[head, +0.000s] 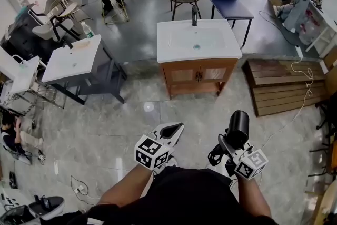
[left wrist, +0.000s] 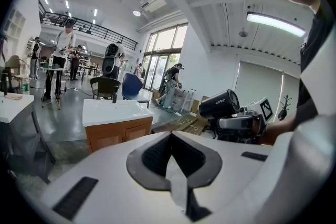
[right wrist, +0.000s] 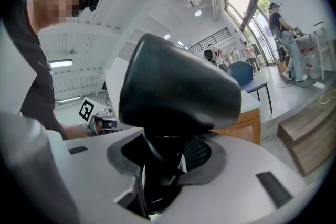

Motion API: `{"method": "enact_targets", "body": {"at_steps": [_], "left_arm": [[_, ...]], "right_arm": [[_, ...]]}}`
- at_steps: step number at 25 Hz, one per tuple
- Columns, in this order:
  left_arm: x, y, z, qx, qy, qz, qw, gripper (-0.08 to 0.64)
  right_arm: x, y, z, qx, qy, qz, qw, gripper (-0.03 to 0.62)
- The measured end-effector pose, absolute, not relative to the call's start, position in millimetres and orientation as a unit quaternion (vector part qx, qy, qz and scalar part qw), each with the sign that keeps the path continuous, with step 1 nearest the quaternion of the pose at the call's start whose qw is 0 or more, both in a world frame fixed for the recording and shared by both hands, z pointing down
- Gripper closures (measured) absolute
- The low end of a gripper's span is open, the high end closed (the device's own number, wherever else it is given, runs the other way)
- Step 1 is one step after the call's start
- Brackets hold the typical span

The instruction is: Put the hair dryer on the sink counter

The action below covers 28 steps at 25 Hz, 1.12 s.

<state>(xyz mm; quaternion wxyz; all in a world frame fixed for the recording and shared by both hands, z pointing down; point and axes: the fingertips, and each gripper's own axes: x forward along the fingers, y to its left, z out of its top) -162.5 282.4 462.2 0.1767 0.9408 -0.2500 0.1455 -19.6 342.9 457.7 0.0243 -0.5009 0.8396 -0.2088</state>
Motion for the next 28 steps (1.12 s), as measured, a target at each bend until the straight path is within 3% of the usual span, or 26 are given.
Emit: {"method": "enact_targets", "body": {"at_steps": [13,28], "left_arm": [[-226,261,498,0.938,-0.225,0.182,0.191,0.560],[-199,175,501,0.927,-0.251,0.191,0.201,0.560]], "right_arm": [[-61,322,462,-0.557,0.799,-0.224,0.029,0.445],[-7,213,477,-0.554,0.792,-0.250,0.057,0.443]]}}
